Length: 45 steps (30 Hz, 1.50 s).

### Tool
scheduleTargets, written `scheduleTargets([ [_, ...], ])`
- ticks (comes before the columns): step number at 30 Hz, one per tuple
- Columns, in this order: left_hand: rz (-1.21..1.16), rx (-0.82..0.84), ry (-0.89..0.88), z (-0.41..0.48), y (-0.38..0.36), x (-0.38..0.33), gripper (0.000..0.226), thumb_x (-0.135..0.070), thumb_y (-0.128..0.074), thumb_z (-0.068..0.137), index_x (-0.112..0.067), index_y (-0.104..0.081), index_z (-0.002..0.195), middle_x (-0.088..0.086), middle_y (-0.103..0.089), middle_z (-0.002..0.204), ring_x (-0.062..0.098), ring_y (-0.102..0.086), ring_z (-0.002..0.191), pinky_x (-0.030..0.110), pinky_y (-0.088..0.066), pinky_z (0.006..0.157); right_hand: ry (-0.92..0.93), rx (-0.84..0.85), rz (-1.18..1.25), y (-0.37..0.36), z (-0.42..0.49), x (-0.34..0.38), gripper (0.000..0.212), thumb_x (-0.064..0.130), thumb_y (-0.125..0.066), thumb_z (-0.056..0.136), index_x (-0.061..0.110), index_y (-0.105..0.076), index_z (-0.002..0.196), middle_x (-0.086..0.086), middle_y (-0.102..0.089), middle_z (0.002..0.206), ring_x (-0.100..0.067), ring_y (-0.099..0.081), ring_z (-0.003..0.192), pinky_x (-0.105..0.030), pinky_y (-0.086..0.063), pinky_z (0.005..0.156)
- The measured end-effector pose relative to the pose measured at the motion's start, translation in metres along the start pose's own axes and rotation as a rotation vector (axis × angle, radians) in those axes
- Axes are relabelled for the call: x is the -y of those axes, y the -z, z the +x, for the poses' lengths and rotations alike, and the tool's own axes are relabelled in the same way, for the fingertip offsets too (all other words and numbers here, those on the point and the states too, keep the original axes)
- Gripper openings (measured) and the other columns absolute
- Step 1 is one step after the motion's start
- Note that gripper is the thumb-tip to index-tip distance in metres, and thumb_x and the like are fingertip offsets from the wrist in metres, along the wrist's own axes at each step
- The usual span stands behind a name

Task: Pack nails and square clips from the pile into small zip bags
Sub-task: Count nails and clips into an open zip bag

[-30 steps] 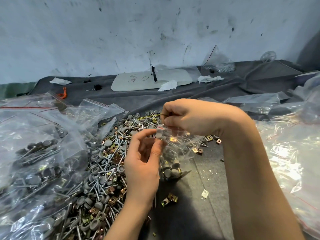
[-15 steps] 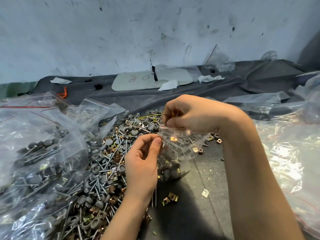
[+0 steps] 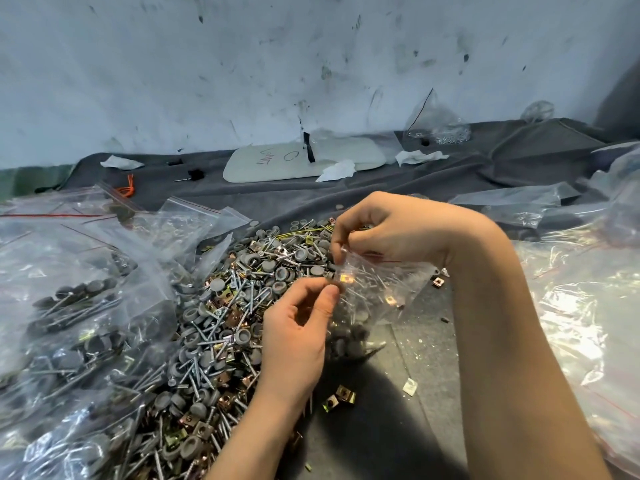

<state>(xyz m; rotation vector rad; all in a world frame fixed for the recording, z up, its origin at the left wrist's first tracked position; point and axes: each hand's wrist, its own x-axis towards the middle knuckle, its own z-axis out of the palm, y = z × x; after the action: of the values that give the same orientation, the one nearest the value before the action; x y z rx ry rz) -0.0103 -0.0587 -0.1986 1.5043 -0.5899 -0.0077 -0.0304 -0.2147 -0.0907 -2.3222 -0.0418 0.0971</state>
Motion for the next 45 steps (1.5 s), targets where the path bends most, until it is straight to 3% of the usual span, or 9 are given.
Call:
scheduleTargets([
  [4,-0.017,0.053,0.035,-0.001,0.001,-0.002,0.016,-0.03,-0.058,0.081,-0.019,-0.069,0.081,0.007,-0.07,0.081,0.03,-0.065,0.078,0.054,-0.052,0.076,0.043,0.063,0.078,0.0,0.0,-0.005,0.028,-0.01,-0.044,0.085,0.006,-0.067,0.085,-0.012,-0.053,0.068,-0.015,-0.042,0.056,-0.022,-0.035,0.052],
  [8,-0.037,0.081,0.042,-0.001,0.0,-0.001,0.019,-0.029,-0.058,0.081,-0.014,-0.069,0.086,0.005,-0.072,0.085,0.021,-0.066,0.082,0.049,-0.052,0.082,0.185,0.2,0.095,0.004,-0.003,-0.008,0.037,-0.008,-0.05,0.087,0.017,-0.071,0.103,-0.022,-0.065,0.103,-0.038,-0.055,0.081,-0.047,-0.047,0.076],
  [12,-0.087,0.123,0.046,-0.001,0.0,0.002,0.019,-0.028,-0.058,0.084,-0.013,-0.069,0.086,0.006,-0.072,0.082,0.017,-0.065,0.077,0.036,-0.053,0.073,0.16,0.236,0.118,0.005,-0.003,-0.011,0.026,-0.007,-0.057,0.081,0.015,-0.07,0.085,0.005,-0.065,0.076,-0.007,-0.054,0.068,-0.019,-0.045,0.065],
  [17,-0.093,0.133,0.046,0.002,0.002,0.004,0.017,-0.03,-0.057,0.085,-0.021,-0.07,0.083,0.002,-0.071,0.079,0.015,-0.066,0.074,0.031,-0.054,0.069,0.177,0.154,0.171,0.003,0.001,-0.014,0.009,0.001,-0.064,0.076,0.01,-0.066,0.08,-0.007,-0.057,0.074,-0.017,-0.048,0.069,-0.023,-0.039,0.06],
  [21,-0.099,0.108,0.037,0.004,0.003,0.005,0.016,-0.029,-0.056,0.085,-0.021,-0.07,0.082,-0.001,-0.069,0.075,0.012,-0.062,0.07,0.026,-0.051,0.066,0.204,0.099,0.215,0.002,0.003,-0.013,0.027,-0.013,-0.059,0.075,0.014,-0.066,0.075,-0.005,-0.056,0.069,-0.016,-0.046,0.065,-0.017,-0.037,0.056],
  [26,-0.137,0.099,0.057,0.003,0.003,0.005,0.022,-0.03,-0.058,0.084,-0.011,-0.068,0.085,0.019,-0.068,0.084,0.046,-0.061,0.083,0.056,-0.05,0.076,0.255,0.062,0.263,0.001,0.004,-0.011,0.031,-0.018,-0.061,0.076,0.012,-0.057,0.069,0.005,-0.051,0.06,-0.01,-0.042,0.059,-0.016,-0.035,0.055],
  [31,-0.08,0.044,0.071,0.002,0.002,0.006,0.018,-0.029,-0.057,0.084,-0.014,-0.067,0.08,-0.006,-0.065,0.065,0.003,-0.056,0.059,0.018,-0.046,0.056,0.264,0.006,0.311,0.01,-0.007,-0.009,0.019,-0.002,-0.069,0.077,0.015,-0.067,0.085,-0.006,-0.05,0.075,-0.018,-0.046,0.072,-0.023,-0.041,0.065],
  [36,-0.005,0.012,0.029,-0.001,0.001,0.007,0.012,-0.029,-0.056,0.088,-0.024,-0.066,0.082,0.007,-0.067,0.076,0.027,-0.063,0.071,0.041,-0.053,0.067,0.083,-0.032,0.064,0.005,-0.006,0.002,0.036,0.049,-0.078,0.061,0.026,-0.073,0.089,-0.002,-0.068,0.08,-0.009,-0.058,0.072,-0.037,-0.05,0.075],
  [45,0.039,0.018,-0.023,0.002,0.003,0.008,0.018,-0.008,-0.055,0.094,-0.015,-0.065,0.081,-0.01,-0.062,0.066,0.002,-0.053,0.06,0.014,-0.043,0.057,0.075,-0.159,-0.055,0.001,0.0,0.006,0.005,0.013,-0.077,0.075,0.018,-0.075,0.075,-0.009,-0.064,0.064,-0.011,-0.052,0.057,-0.036,-0.046,0.059],
])
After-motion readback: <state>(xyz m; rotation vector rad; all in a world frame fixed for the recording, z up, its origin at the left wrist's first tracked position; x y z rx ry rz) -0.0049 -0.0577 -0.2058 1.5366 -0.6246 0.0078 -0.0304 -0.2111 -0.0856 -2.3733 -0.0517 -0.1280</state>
